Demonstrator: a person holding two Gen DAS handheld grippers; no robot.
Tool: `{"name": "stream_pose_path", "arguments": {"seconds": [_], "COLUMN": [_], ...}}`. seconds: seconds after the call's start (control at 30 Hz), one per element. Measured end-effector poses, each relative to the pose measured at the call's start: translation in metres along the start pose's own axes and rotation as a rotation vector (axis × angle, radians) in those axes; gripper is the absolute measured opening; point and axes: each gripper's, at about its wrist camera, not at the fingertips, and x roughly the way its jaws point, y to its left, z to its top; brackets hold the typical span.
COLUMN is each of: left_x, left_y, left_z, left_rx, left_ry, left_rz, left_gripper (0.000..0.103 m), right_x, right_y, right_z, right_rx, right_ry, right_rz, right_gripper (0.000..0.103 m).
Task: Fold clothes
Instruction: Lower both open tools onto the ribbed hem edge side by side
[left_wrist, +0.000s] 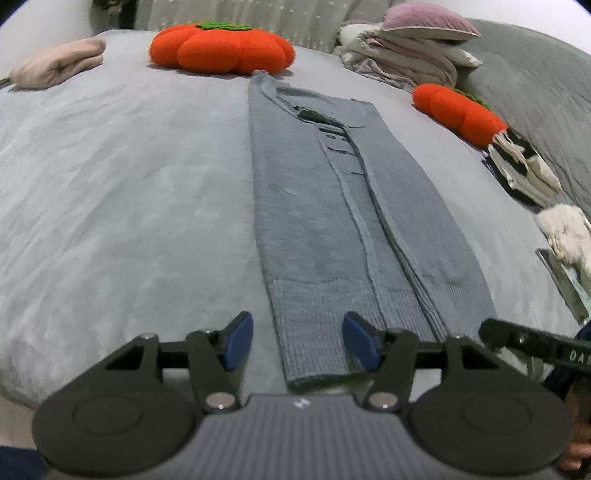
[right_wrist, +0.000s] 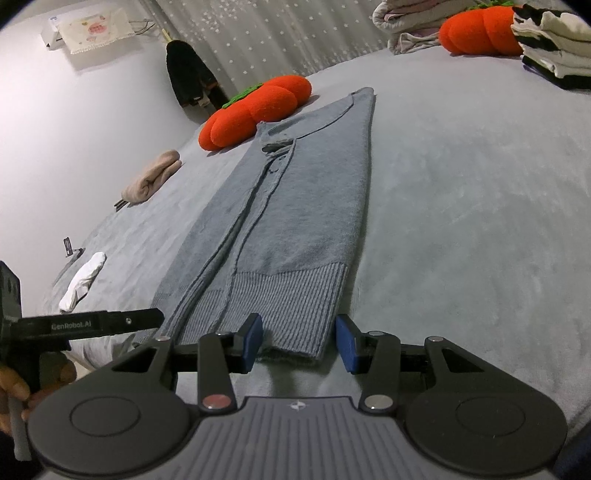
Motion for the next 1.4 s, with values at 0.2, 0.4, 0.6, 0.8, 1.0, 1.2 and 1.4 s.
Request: {"name": "stream_pose_path", "arguments": {"seconds": [0.2,0.4,0.6,0.8,1.0,1.2,1.4], "left_x": [-0.001,-0.010,-0.025,-0.014,-0.011,-0.009,-0.009], "left_y": [-0.007,-0.007,0.006,0.015,0.013,0.001,-0.005], "left_z": [-0.006,-0.009,-0.012,-0.013,-0.015,-0.019,-0.022], "left_rx": [0.002,-0.073,-0.144,-0.203,-0.181,-0.114,-0.074], "left_ry": [-0.020,-0.070,-0.127,-0.035,-0.013,-0.042,-0.058], "left_rz": [0.001,-0.005,-0.054,-0.129,-0.128,-0.069,-0.041], "left_gripper": [0.103,0.103,0.103,0.089,0.055,0.052,0.048], "right_x": [0.002,0.002,0.000,0.001,0.001,0.002,0.004], "right_y": [0.001,0.002,-0.001,-0.019,-0.017,-0.013,-0.006], "right_z": [0.001,0.002,0.003,0.005,0.004,0.003,0.002], "right_rx": [-0.004,-0.013,0.021,0.182,0.176,0.149,0.093], "right_ry": [0.000,-0.002,-0.006,0.005,0.005,0.006,0.004], "right_rz": [-0.003,-0.009,0.008,0.108,0.107,0.085,0.056], "right_gripper": [0.044,0.044,0.044,0.045,0.044,0.042,0.041]}}
